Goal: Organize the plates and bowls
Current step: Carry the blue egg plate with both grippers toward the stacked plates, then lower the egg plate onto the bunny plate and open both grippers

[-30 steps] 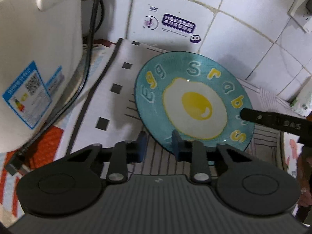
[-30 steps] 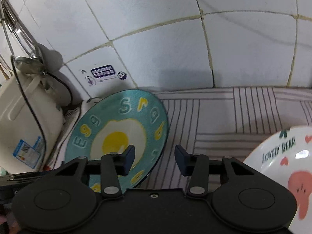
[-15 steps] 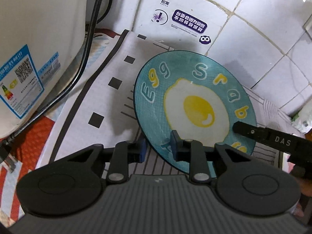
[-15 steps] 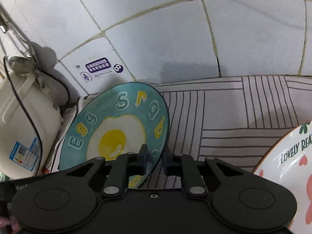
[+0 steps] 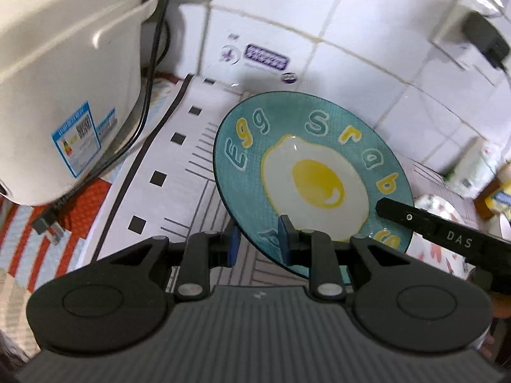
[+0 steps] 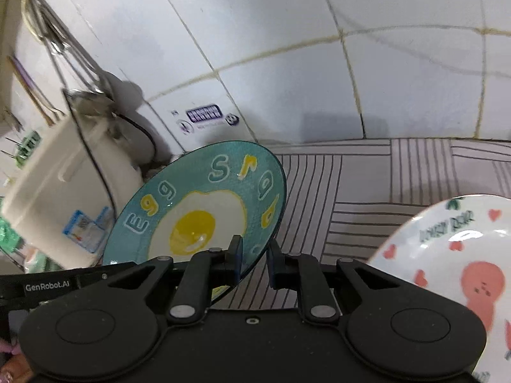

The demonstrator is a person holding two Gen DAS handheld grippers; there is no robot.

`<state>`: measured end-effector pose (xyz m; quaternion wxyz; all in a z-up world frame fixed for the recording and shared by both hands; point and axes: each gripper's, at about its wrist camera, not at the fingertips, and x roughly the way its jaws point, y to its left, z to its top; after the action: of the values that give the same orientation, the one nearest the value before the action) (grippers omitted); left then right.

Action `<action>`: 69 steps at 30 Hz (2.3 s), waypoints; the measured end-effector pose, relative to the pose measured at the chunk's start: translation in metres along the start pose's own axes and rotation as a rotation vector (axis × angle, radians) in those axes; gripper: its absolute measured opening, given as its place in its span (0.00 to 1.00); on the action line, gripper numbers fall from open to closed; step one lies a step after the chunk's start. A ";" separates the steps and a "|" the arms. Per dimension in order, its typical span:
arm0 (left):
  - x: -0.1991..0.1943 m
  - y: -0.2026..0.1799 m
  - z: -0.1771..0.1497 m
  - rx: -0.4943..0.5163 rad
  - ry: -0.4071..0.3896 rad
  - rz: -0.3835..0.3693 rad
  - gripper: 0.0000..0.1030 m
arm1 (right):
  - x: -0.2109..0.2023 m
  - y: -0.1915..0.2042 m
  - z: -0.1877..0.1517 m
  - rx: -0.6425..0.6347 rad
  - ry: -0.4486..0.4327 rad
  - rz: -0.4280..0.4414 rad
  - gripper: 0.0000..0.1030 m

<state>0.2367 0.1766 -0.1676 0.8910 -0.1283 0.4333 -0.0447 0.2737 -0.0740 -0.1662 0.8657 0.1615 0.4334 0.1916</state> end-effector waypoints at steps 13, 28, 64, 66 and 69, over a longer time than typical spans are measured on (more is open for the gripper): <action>-0.073 -0.056 -0.012 0.133 -0.032 -0.053 0.23 | -0.106 -0.004 -0.013 -0.004 -0.088 0.015 0.22; -0.096 -0.137 -0.043 0.271 -0.010 -0.101 0.23 | -0.188 -0.048 -0.045 0.085 -0.158 -0.034 0.22; 0.020 -0.195 -0.058 0.294 0.247 -0.079 0.24 | -0.168 -0.131 -0.090 0.214 -0.084 -0.198 0.22; 0.022 -0.193 -0.057 0.262 0.277 -0.070 0.24 | -0.167 -0.127 -0.088 0.197 -0.072 -0.228 0.22; 0.024 -0.191 -0.057 0.233 0.304 -0.047 0.24 | -0.163 -0.117 -0.084 0.173 -0.030 -0.276 0.23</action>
<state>0.2128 -0.0232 -0.1685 0.8228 -0.0263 0.5516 -0.1343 0.1382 -0.2435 -0.1534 0.8731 0.1769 0.4533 0.0303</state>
